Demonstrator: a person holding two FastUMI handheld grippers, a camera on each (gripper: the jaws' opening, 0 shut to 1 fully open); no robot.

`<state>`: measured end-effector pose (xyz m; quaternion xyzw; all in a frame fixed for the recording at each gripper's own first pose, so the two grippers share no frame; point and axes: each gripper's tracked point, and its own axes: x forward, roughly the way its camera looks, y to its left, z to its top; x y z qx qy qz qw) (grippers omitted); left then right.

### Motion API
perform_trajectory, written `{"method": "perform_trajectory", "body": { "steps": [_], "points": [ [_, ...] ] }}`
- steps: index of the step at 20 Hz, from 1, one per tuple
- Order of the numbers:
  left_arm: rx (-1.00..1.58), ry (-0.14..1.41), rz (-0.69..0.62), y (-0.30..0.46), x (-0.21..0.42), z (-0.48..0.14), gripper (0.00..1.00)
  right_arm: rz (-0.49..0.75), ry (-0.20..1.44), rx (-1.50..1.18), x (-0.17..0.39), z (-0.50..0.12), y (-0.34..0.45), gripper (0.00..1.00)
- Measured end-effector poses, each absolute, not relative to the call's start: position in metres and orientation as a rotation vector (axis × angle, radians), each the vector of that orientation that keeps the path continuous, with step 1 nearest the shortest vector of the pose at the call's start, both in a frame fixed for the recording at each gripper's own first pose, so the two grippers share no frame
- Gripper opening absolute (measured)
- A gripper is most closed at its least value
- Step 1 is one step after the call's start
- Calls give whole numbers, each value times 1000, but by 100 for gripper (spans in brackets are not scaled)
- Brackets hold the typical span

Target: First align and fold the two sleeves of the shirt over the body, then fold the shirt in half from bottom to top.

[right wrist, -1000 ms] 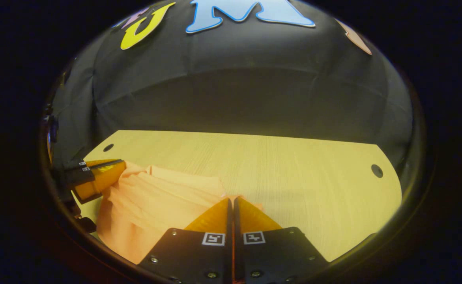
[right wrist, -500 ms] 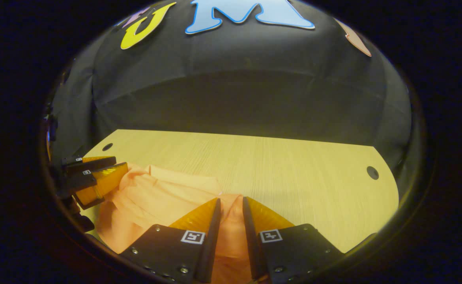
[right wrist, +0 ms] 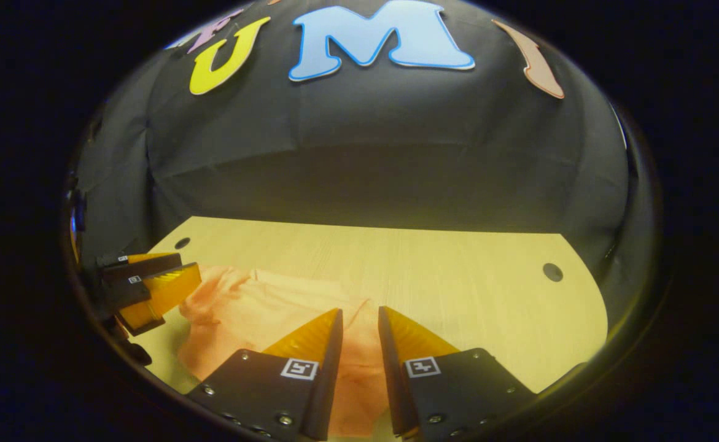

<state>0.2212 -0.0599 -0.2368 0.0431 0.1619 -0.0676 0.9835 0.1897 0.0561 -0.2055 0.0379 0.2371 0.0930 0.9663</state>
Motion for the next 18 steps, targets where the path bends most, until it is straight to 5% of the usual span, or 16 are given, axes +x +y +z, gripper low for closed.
{"method": "perform_trajectory", "body": {
  "steps": [11,13,16,18],
  "points": [
    [83,251,-159,-69,72,-165,63,221,416,40,53,-150,62,37],
    [82,245,-167,-69,39,-157,53,224,400,68,27,-141,63,37],
    [88,241,-173,-73,0,-157,53,214,380,95,-6,-131,65,37],
    [90,241,-187,-78,-28,-157,63,216,377,119,-29,-128,68,37]
  ]
}}
